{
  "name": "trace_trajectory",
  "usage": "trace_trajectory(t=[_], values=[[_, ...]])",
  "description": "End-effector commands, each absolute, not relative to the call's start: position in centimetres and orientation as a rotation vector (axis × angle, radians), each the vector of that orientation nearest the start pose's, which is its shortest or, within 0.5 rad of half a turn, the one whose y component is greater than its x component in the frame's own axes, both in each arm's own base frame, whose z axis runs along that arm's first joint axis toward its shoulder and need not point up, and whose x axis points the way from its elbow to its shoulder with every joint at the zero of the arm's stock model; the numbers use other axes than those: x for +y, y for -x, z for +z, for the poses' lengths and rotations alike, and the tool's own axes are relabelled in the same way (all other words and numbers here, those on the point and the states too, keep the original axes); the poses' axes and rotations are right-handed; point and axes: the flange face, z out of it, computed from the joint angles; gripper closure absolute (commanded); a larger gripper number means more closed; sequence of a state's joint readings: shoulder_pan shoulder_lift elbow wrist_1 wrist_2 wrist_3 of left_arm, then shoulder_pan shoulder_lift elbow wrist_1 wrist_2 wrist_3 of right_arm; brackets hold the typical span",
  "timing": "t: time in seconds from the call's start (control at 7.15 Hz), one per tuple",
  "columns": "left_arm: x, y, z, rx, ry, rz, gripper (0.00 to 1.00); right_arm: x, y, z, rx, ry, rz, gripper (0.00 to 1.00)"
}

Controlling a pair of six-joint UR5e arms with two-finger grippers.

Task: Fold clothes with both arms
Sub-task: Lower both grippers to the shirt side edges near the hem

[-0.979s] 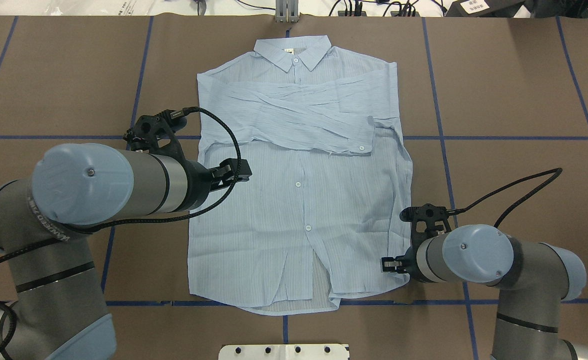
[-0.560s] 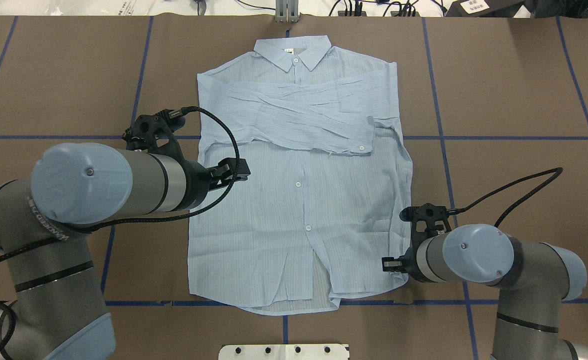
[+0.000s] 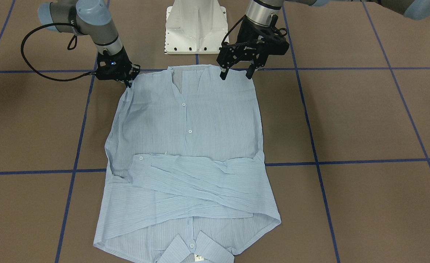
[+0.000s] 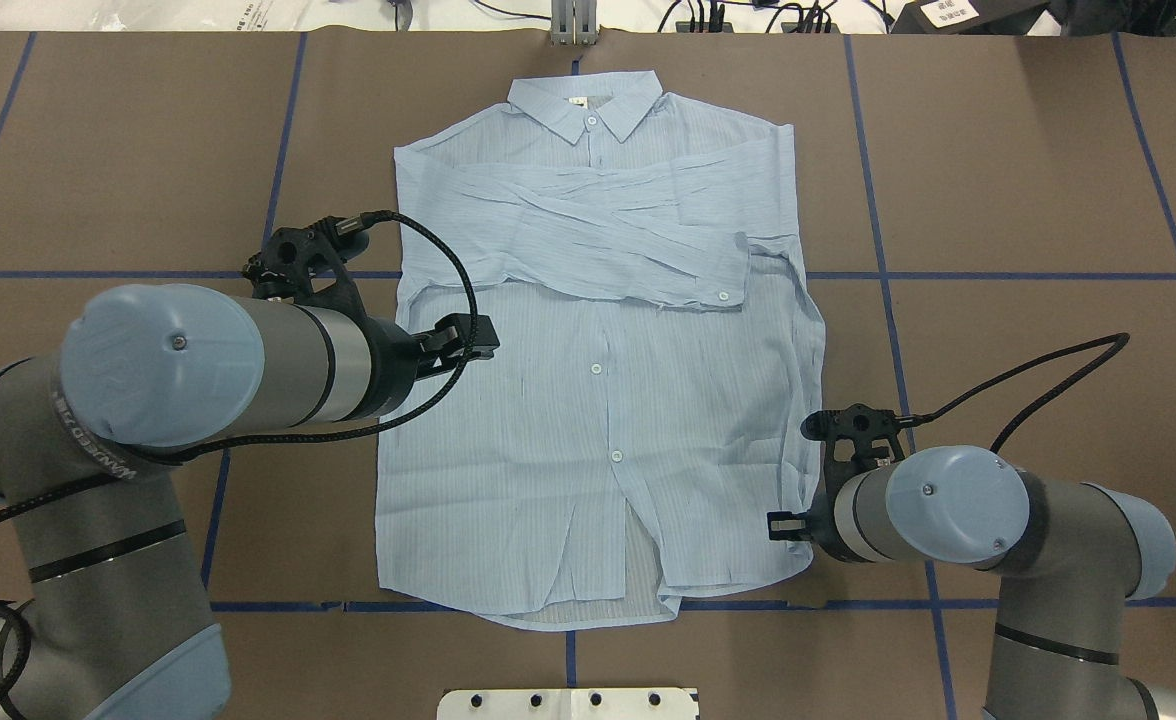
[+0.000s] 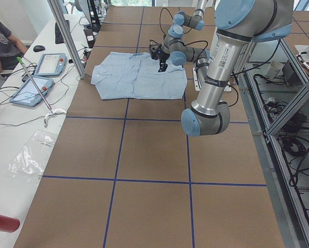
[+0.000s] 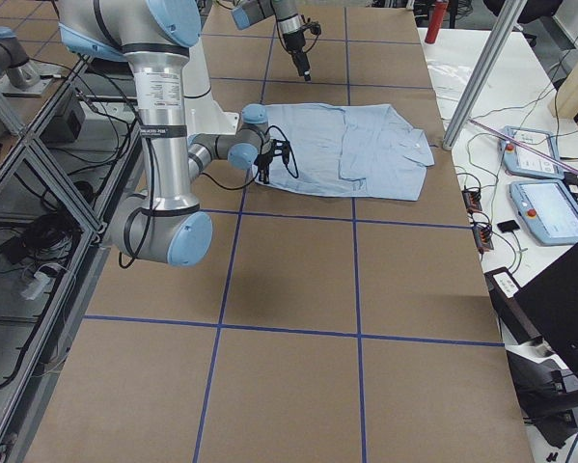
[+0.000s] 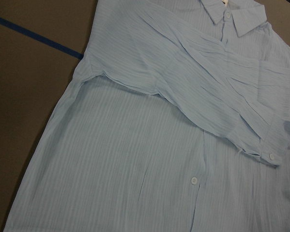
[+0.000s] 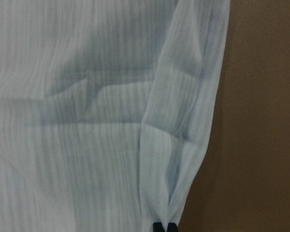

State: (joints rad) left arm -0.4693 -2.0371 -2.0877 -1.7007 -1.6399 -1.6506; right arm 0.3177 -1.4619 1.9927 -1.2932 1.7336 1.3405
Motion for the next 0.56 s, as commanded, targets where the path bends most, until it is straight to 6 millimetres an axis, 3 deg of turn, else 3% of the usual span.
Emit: trace_trajectory(t=[0.0,0.14,0.28,0.42], values=[[-35.7,-42.5,17.1,1.114,-0.149,-0.448,0.03,-27.5,44.8,36.2,-0.847,-0.086,0.022,1.0],[-35.2,-43.0,17.3,1.109,-0.138,-0.44,0.03,-27.5,43.7,35.2,-0.868,-0.095,0.027,1.0],[-33.9,-42.9,18.9,1.089,-0.101,-0.458,0.03,-27.9,43.1,34.6,-0.879,-0.108,0.038,1.0],[-31.0,-44.9,21.9,1.036,-0.055,-0.423,0.03,-28.0,43.1,34.5,-0.881,-0.109,0.039,1.0]])
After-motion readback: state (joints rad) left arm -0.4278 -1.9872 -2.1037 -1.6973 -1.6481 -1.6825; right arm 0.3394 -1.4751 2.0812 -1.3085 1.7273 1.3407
